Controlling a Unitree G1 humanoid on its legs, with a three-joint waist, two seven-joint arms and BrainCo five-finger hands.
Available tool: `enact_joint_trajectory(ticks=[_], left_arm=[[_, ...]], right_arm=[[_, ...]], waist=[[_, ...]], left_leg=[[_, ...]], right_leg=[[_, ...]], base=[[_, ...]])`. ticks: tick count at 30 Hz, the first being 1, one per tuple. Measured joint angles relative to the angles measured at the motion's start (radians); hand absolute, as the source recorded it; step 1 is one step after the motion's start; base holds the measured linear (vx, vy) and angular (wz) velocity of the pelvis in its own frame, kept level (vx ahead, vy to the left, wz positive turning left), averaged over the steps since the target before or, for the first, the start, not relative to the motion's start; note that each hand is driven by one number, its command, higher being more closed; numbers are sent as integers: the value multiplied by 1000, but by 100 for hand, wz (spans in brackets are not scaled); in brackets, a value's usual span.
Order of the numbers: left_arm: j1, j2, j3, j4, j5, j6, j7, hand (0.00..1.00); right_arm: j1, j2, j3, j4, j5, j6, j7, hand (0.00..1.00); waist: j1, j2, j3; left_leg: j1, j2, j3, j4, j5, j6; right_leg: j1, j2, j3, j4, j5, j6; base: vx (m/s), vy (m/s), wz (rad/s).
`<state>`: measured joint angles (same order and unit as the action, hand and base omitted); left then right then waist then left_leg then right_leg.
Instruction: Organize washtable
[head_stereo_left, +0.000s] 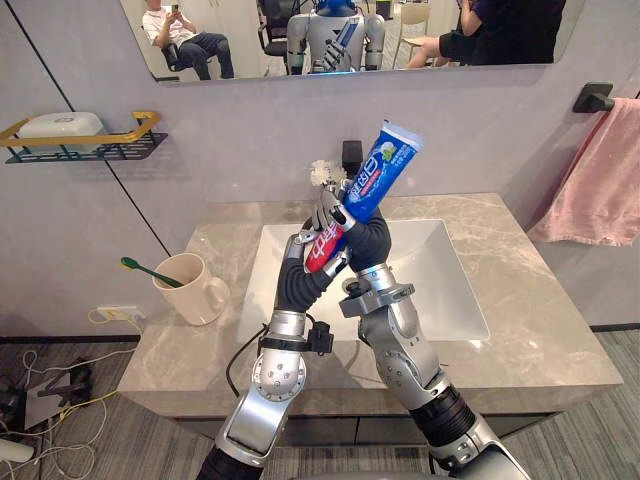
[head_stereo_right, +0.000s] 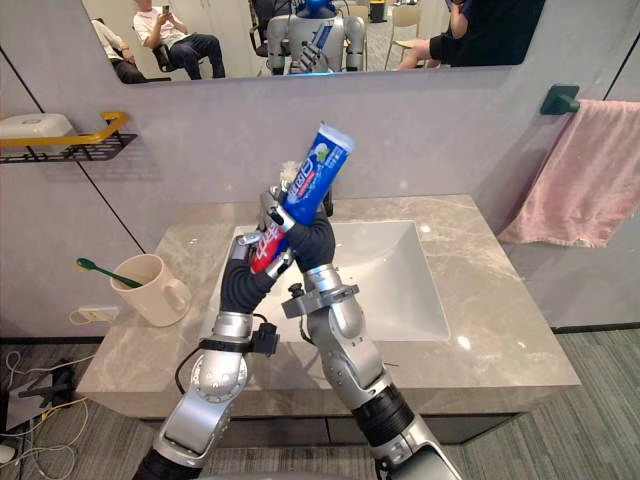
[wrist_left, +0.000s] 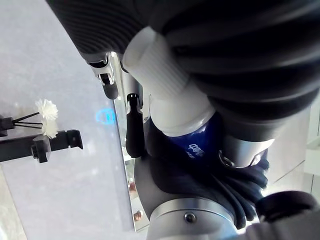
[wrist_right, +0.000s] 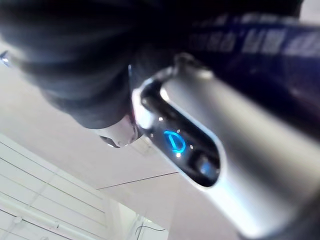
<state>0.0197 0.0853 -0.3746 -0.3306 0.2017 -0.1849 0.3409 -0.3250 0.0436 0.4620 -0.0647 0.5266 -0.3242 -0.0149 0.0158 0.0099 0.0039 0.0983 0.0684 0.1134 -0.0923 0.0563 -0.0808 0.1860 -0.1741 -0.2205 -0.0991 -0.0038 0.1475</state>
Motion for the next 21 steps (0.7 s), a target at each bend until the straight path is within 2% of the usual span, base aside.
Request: enact_joint_trajectory(ticks=[3,5,7,10,17,21], left_arm=[[2,6,44,-27,-24,-1,-8,0],[4,9,103,-61,-57,-23,-8,0],[3,6,206,-158,-103,-85,13,0],[7,18,262,-211,-159,-151,10,0],[53,16,285,-210,-231,-153,-20,0],[89,11,379,-210,-231,-153,-10,0]], right_arm=[[0,-2,-1,0,1,6,2,100],[5,-9,-13,1,0,11,5,100],[33,-50,-52,7,2,34,1,100],[69,-69,-112,7,4,57,-2,100],[69,-74,-143,6,4,60,0,100],[69,-74,-167,5,4,61,1,100]], waist=[[-1,0,0],[-1,0,0],[1,0,0],[3,2,2],[0,3,3],[1,3,3]], left_leg=[[0,0,0,0,0,0],[0,0,0,0,0,0],[0,-1,-1,0,0,0],[0,-1,-3,0,0,0],[2,-1,-1,0,0,0],[2,-1,-1,0,0,0]], right_leg=[[0,0,0,0,0,0],[1,0,0,0,0,0],[1,-1,-2,0,0,0],[2,-1,-3,0,0,0],[1,-1,-1,0,0,0],[1,-1,-1,-1,0,0]], base=[[0,0,0],[0,0,0],[0,0,0],[0,0,0],[0,0,0],[0,0,0]])
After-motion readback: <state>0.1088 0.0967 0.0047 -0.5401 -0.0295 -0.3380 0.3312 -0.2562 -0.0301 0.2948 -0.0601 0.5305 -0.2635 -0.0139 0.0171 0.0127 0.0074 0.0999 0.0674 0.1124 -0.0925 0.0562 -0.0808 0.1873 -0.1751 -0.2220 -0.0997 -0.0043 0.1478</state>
